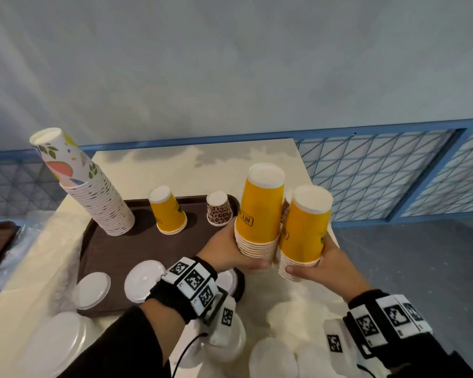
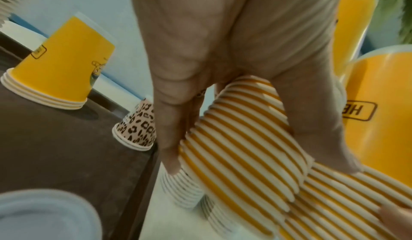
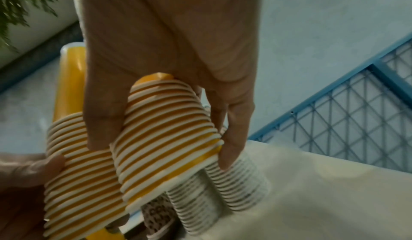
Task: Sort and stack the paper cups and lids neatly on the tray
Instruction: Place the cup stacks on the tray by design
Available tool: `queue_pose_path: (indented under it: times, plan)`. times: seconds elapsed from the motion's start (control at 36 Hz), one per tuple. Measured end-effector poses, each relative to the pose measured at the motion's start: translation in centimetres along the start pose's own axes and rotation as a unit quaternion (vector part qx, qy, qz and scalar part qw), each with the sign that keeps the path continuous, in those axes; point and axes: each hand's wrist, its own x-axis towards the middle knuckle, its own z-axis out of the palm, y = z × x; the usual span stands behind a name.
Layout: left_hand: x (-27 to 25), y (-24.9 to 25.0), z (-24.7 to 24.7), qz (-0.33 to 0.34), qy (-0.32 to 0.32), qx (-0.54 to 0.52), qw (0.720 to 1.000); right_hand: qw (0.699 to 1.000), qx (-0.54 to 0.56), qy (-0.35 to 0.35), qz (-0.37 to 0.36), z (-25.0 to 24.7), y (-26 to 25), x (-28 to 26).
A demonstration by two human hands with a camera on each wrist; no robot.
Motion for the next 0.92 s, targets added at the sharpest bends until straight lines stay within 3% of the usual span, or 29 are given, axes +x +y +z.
queue_pose_path:
  times: [0.22, 0.39, 0.5, 0.64, 0.92]
  plan:
    - [-2.3, 1.6, -5.8, 0.057, 0.076, 0.005, 0.995, 0.997, 0.006, 0.029, -0.071, 3.1, -5.6, 0.0]
    - [-2.3, 0.6, -12.1, 0.044, 0.247, 0.020, 0.968, 0.994, 0.039, 0.030, -0.103, 5.0, -8.6, -0.4]
    - [-0.7, -1.6, -15.9, 0.046, 0.305, 0.017, 0.951, 0.994, 0.045, 0.031, -0.099, 6.2, -9.2, -0.7]
    - [1.7, -4.5, -18.3, 0.018, 0.325, 0.007, 0.946, 0.996, 0.043, 0.035, -0.064, 7.4, -9.3, -1.2]
    - [4.1, -7.5, -18.3, -0.074, 0.280, 0.011, 0.957, 0.997, 0.026, 0.074, -0.005, 7.1, -8.3, -2.0]
